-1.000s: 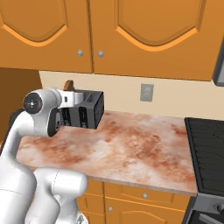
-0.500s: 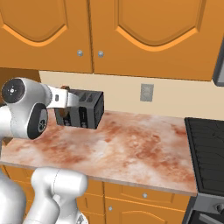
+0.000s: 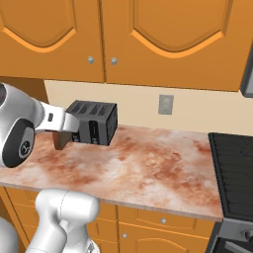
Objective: Start the toaster. Once the lever pops up, take the bread to the plate on the dining counter.
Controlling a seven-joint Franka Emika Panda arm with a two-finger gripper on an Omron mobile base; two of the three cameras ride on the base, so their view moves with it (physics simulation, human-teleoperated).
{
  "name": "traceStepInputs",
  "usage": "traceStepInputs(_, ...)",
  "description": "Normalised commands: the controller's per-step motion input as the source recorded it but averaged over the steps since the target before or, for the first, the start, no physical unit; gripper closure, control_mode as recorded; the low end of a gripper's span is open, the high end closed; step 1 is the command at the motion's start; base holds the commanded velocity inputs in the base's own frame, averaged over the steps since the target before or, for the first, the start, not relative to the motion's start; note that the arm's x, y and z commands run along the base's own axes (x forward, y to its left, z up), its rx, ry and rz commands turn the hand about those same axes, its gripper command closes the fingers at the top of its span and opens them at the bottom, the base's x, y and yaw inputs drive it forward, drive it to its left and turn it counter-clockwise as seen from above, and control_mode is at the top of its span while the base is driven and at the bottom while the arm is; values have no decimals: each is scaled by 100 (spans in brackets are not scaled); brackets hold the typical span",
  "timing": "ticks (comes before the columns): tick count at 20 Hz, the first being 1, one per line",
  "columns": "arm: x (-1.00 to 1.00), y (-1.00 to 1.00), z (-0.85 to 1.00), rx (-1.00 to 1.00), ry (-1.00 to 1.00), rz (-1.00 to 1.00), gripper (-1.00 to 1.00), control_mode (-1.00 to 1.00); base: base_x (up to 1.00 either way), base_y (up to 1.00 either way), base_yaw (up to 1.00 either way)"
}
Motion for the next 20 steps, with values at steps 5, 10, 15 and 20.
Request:
traceStepInputs(5, -37, -1, 0, 0, 5, 0, 100, -100, 0, 0, 0)
traceStepInputs(10, -31, 0, 0, 0, 5, 0, 100, -100, 0, 0, 0)
traceStepInputs(15, -36, 0, 0, 0, 5, 0, 100, -100, 0, 0, 0)
traceStepInputs(20, -35, -1, 0, 0, 3, 0, 100, -100, 0, 0, 0)
